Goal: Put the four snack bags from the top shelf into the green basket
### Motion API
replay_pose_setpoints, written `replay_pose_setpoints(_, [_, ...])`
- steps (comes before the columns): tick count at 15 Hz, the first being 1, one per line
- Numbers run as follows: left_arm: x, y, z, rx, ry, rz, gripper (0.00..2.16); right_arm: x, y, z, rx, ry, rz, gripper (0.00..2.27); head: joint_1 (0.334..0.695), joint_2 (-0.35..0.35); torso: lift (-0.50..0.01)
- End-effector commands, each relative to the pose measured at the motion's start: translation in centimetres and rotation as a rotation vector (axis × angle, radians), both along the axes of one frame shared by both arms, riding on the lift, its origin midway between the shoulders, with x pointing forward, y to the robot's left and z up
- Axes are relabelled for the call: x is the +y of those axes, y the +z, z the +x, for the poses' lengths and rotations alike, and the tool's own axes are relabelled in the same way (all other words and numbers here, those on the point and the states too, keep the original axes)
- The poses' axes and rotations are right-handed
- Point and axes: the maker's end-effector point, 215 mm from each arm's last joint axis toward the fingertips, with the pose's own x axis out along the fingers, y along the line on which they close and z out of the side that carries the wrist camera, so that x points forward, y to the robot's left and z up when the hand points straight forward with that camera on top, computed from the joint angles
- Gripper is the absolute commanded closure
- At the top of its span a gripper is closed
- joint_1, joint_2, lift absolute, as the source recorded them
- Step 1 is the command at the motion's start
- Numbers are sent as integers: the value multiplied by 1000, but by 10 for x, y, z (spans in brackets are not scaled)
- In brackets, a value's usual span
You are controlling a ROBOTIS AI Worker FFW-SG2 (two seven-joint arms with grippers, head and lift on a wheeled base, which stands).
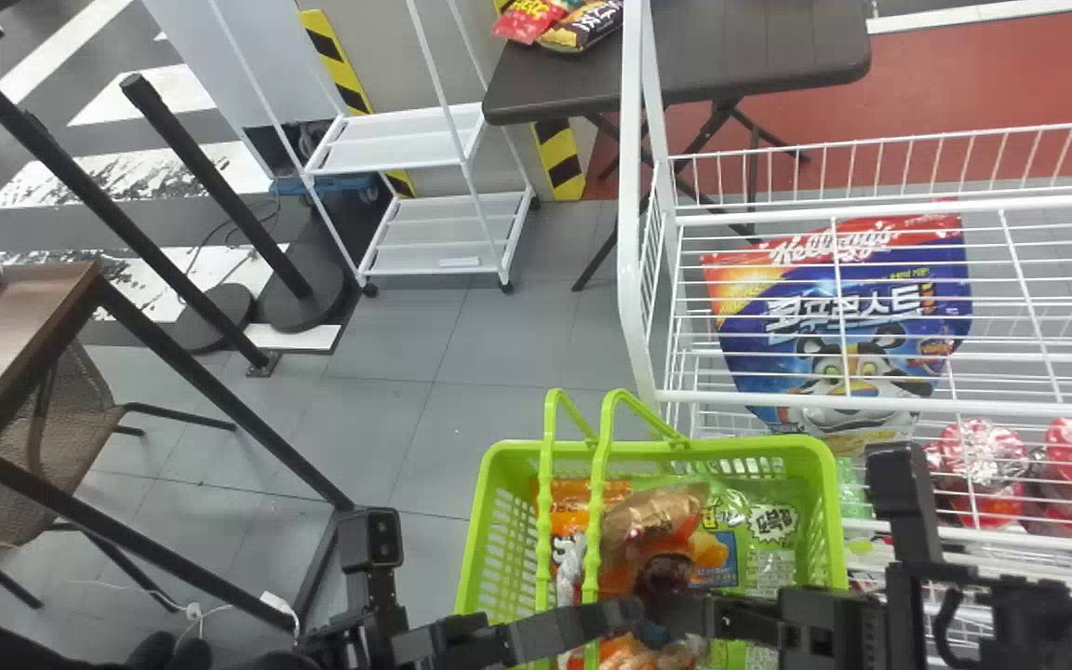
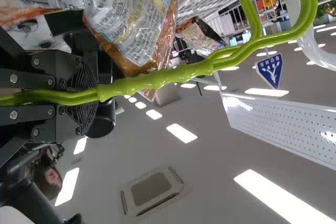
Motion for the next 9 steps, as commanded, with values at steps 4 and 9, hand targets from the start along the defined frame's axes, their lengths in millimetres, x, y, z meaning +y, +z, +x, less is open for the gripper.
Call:
replay_pose_setpoints(4, [2, 1, -1, 0, -4, -7, 2148, -13, 19, 6, -45, -10, 11, 16, 695, 350, 0])
replay_pose_setpoints(9, [3, 1, -1, 0, -4, -9, 2148, -86, 66, 42, -139, -153, -1, 22, 695, 350, 0])
